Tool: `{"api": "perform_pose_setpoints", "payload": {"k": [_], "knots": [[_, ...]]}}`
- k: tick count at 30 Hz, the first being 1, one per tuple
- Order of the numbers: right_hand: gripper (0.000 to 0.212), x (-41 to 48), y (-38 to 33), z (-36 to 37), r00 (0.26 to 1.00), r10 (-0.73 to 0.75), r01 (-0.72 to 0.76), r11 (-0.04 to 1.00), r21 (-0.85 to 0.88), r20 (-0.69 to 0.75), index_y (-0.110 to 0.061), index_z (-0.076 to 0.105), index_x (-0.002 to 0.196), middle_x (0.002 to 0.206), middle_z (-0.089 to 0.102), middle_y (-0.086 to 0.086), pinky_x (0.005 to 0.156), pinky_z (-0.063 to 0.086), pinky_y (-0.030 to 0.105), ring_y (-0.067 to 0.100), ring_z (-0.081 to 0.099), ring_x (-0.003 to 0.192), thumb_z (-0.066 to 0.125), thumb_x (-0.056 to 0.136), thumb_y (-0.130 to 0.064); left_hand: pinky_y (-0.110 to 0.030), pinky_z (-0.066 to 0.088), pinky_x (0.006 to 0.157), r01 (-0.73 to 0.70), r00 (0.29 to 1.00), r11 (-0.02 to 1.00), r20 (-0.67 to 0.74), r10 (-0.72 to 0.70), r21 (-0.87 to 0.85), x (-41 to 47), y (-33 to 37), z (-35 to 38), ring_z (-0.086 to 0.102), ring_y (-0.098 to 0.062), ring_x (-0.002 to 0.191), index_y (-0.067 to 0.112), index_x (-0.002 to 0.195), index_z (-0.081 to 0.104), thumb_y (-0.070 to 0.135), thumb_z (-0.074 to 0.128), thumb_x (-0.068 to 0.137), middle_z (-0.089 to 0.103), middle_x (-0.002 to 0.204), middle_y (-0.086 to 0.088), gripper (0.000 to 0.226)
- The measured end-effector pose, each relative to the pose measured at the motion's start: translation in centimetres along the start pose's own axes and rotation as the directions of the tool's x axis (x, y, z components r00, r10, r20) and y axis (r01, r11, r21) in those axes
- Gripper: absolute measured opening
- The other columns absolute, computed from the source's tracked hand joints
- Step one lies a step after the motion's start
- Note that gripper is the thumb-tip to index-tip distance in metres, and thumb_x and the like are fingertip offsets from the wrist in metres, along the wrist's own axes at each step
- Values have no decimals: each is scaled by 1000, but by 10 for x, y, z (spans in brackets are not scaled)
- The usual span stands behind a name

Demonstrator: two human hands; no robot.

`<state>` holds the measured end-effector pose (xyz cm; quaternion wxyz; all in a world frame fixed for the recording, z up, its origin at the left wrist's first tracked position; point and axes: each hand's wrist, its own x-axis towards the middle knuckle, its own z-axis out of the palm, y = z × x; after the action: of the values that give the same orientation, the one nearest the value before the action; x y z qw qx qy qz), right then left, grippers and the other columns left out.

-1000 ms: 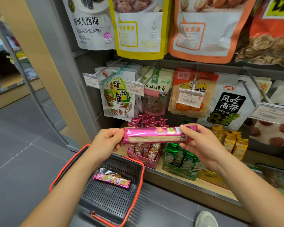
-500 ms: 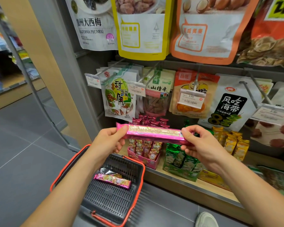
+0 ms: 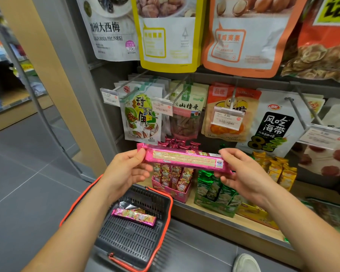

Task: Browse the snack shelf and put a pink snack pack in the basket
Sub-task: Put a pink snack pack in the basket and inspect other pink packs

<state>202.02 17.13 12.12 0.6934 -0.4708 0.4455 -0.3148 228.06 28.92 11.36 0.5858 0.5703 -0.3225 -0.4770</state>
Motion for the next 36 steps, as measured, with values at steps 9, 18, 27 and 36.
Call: {"api": "perform_pose_setpoints", "payload": {"k": [9, 18, 27, 36], "knots": [[17, 1, -5, -4, 999, -41, 42, 993, 110, -14, -14, 70, 106, 103, 70, 12, 72, 56, 27, 18, 68, 93, 64, 91, -13, -22, 55, 58, 48, 991, 999, 125, -47, -4, -1, 2, -1, 69, -19, 73, 10, 93, 77, 20, 75, 69, 74, 85, -11, 26], [50, -6, -13, -14, 990, 79, -73, 996, -50, 115, -19, 58, 118, 111, 65, 18, 62, 60, 31, 26, 74, 87, 77, 72, -18, -32, 58, 69, 3, 995, 926, -97, 36, 377, 9, -15, 13, 73, -21, 77, 22, 80, 79, -4, 75, 77, 76, 79, -7, 27], [26, -10, -12, -16, 953, -288, 297, 816, -496, 98, -28, 63, 103, 96, 67, 2, 70, 58, 23, 12, 70, 85, 72, 85, -11, -23, 52, 84, -87, 994, 377, 55, 93, 922, 36, -49, 48, 65, -10, 92, 25, 109, 72, 21, 80, 77, 72, 102, 4, 33], [29, -15, -11, -33, 758, -648, 425, 584, -691, -81, -27, 62, 116, 88, 66, -16, 69, 46, 14, -1, 61, 82, 67, 89, -19, -41, 46, 98, -270, 937, -21, 268, 226, 963, 92, -69, 89, 40, -25, 125, 17, 137, 46, 8, 59, 81, 51, 139, -1, 58]]}}
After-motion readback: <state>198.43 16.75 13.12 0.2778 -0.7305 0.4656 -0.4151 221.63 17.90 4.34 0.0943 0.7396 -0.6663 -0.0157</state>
